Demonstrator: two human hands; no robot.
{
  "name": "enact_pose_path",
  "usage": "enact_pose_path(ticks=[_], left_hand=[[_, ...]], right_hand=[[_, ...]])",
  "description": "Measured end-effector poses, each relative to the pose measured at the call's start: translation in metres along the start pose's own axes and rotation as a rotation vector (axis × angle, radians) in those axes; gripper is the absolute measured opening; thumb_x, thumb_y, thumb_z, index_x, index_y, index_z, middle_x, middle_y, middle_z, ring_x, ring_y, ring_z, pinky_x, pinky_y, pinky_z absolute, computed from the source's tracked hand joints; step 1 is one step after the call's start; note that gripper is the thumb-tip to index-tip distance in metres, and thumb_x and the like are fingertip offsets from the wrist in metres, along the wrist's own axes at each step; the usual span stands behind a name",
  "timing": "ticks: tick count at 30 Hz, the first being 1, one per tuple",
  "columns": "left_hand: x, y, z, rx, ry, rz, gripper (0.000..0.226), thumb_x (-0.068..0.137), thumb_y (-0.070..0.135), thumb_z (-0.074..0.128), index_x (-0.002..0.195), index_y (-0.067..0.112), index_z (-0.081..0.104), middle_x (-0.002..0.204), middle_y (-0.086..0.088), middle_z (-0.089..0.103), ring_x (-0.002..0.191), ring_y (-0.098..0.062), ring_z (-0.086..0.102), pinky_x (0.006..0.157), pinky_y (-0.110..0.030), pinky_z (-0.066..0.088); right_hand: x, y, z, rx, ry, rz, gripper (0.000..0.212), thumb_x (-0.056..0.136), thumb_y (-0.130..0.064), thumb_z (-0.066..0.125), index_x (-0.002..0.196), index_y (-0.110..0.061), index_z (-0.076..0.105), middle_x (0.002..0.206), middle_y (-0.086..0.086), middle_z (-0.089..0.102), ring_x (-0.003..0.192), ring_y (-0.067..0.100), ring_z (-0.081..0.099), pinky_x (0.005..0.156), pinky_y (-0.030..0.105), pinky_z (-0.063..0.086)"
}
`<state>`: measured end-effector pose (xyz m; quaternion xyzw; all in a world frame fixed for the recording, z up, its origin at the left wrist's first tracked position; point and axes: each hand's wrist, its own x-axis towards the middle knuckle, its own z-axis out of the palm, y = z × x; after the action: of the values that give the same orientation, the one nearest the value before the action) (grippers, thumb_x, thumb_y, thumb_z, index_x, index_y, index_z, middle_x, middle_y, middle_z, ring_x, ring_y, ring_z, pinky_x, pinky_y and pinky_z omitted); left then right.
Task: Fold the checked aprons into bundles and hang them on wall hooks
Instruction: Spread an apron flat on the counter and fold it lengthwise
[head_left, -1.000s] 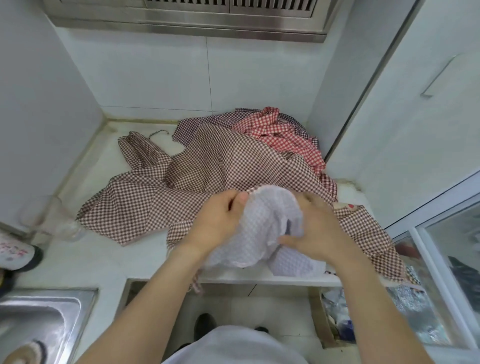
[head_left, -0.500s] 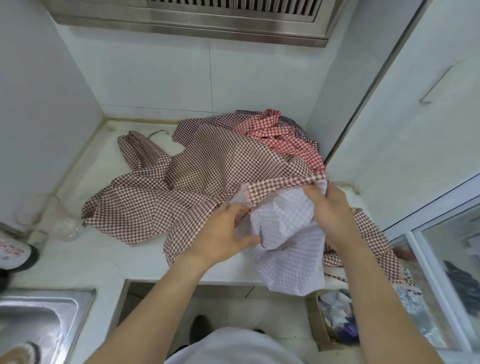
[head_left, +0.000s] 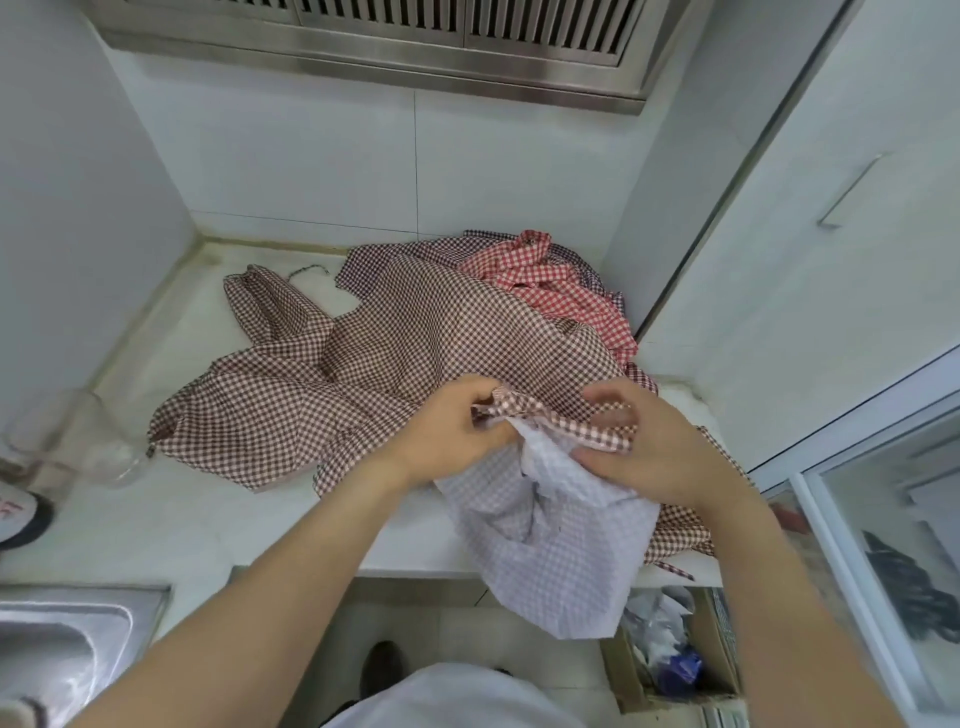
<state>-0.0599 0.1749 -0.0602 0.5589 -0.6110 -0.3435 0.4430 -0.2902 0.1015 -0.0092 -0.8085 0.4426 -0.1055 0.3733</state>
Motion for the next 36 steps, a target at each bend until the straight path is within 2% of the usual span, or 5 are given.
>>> enact_pose_path(ticks=[6,13,19,30,36], left_hand=[[0.004,0.022,0.02,-0.078,-0.12,0.026,0.038,0.087,0.022,0.075,0.121,0.024,0.059,0.11,0.0,0.062,0.1,-0.01,0.06,0.091,-0.023,0.048],[-0.012,-0.048,0.012,0.451,-0.131,-0.329,0.016,0.087,0.028,0.071,0.092,0.014,0.067,0.081,0.001,0.064,0.079,-0.025,0.062,0.069,-0.032,0.046],[0.003,-0.041,-0.036,0.586,-0.135,-0.322,0.035,0.085,0.032,0.074,0.064,0.014,0.052,0.061,0.003,0.051,0.057,-0.013,0.045,0.058,-0.031,0.036],[0.015,-0.032,-0.135,0.857,-0.175,-0.381,0.041,0.087,0.05,0.068,0.06,0.022,0.055,0.06,0.003,0.054,0.058,-0.013,0.05,0.056,-0.03,0.032],[0.026,-0.011,-0.131,0.637,0.126,-0.26,0.026,0.099,0.025,0.054,0.079,0.011,0.061,0.073,-0.005,0.063,0.068,-0.024,0.058,0.063,-0.034,0.044]], right_hand=[[0.014,-0.016,0.022,-0.054,0.262,-0.221,0.019,0.094,-0.007,0.06,0.106,-0.018,0.07,0.094,-0.015,0.067,0.086,-0.014,0.057,0.076,0.004,0.04],[0.004,-0.019,-0.018,0.656,0.229,0.084,0.02,0.095,-0.012,0.06,0.08,-0.016,0.074,0.08,0.007,0.071,0.073,0.023,0.065,0.071,0.034,0.049],[-0.013,-0.01,-0.061,0.222,0.101,-0.035,0.009,0.082,-0.023,0.076,0.089,-0.016,0.077,0.081,-0.009,0.075,0.073,-0.001,0.066,0.069,0.009,0.047],[-0.011,0.058,-0.128,0.11,0.578,0.18,0.028,0.098,-0.024,0.06,0.073,-0.018,0.069,0.077,0.008,0.068,0.072,0.027,0.059,0.059,0.033,0.045],[-0.007,0.08,-0.124,0.017,0.522,0.3,0.032,0.1,-0.027,0.057,0.082,-0.002,0.067,0.078,0.015,0.066,0.075,0.032,0.06,0.067,0.04,0.047]])
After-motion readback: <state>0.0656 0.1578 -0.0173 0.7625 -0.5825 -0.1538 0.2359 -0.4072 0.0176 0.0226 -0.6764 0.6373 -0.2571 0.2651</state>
